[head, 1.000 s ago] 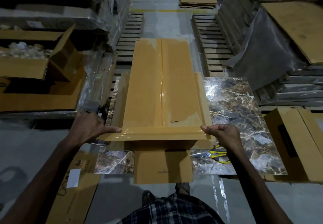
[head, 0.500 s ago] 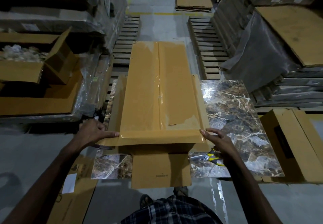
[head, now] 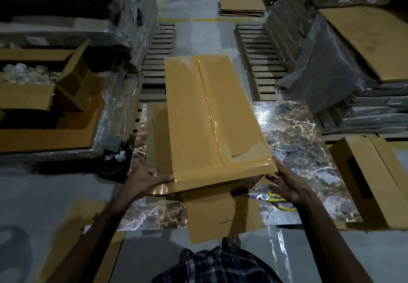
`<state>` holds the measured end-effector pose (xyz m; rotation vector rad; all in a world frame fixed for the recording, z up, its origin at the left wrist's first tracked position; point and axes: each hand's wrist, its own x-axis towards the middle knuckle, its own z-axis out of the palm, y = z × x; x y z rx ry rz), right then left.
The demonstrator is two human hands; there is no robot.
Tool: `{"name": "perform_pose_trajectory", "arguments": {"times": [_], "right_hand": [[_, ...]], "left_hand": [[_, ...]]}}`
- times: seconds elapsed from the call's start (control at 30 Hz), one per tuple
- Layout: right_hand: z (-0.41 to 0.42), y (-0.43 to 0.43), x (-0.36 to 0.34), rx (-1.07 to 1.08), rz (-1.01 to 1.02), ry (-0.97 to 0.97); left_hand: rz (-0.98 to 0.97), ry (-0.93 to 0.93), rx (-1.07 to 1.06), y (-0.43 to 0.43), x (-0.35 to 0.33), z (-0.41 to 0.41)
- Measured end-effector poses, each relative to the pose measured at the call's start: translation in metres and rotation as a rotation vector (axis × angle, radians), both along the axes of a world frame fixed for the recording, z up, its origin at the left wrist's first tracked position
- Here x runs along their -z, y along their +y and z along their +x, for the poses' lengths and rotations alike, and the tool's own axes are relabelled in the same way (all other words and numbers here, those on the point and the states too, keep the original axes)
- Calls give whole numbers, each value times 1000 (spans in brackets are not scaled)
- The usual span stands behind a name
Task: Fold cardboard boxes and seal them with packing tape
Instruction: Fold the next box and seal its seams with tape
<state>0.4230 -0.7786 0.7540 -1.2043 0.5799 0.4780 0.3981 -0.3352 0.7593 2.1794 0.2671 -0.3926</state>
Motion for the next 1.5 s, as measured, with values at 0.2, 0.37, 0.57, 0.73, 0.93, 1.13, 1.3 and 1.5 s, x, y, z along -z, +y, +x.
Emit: {"name": "perform_pose_trajectory", "arguments": {"times": [0.2,0.37,0.57,0.73,0.93,1.13,1.3,1.5], "right_hand": [[11,-16,-10,-48,-44,11],[10,-25,-31,122,-855,-514],[-28,21,-19,-582,-1571,-799],[-42,40,-14,-513,-1599,-816],[-68,114,-26,-672,-1535,-882],[-91,199,-16,-835,-1470,-986],[-92,203,-5,-804,-1487,-1094],[-92,143,5,-364,-1324,-1321]], "left_hand": [[-110,-18,-58,-30,9,-8],[-119,-2,-132,-33,13,-16],[-136,27,-113,-47,11,-18],[-123,12,-127,-52,11,-18],[-115,18,-123,-52,10,-19],[-101,11,-135,-55,6,-21],[-140,7,-162,-56,17,-27],[-181,-39,-162,-55,21,-28]]}}
